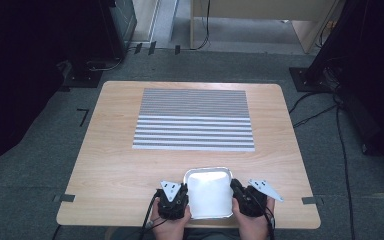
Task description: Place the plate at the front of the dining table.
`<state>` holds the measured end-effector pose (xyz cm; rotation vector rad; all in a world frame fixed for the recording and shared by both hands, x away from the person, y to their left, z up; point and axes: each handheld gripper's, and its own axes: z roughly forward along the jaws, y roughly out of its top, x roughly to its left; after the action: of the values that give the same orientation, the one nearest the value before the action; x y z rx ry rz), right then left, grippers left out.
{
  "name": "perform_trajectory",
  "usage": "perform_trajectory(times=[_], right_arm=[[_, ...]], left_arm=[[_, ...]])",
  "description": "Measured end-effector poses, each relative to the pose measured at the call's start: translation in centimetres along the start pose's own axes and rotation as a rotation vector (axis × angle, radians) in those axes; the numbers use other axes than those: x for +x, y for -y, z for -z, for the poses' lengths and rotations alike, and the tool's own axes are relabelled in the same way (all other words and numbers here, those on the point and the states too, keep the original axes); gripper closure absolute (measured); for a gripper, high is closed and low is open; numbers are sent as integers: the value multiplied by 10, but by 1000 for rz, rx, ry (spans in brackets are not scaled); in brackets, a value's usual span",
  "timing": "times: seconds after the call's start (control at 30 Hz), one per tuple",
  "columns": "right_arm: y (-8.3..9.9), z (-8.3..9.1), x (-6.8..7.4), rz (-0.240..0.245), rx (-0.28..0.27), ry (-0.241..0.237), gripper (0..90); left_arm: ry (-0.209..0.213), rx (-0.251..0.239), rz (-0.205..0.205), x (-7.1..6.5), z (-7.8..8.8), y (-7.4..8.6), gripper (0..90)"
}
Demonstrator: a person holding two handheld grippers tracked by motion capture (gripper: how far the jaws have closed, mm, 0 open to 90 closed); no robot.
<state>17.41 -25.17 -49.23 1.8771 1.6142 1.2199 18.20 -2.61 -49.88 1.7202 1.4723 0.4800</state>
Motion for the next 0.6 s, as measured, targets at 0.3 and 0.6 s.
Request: perform_trajectory(times=[0.3,0.6], right_arm=[[-2,0,-5,-13,13,2,874],[-6,4,-10,-52,11,-68,863]], left_arm=[[10,10,-13,-4,-2,0,823],[5,8,-15,-5,-2,1,800]])
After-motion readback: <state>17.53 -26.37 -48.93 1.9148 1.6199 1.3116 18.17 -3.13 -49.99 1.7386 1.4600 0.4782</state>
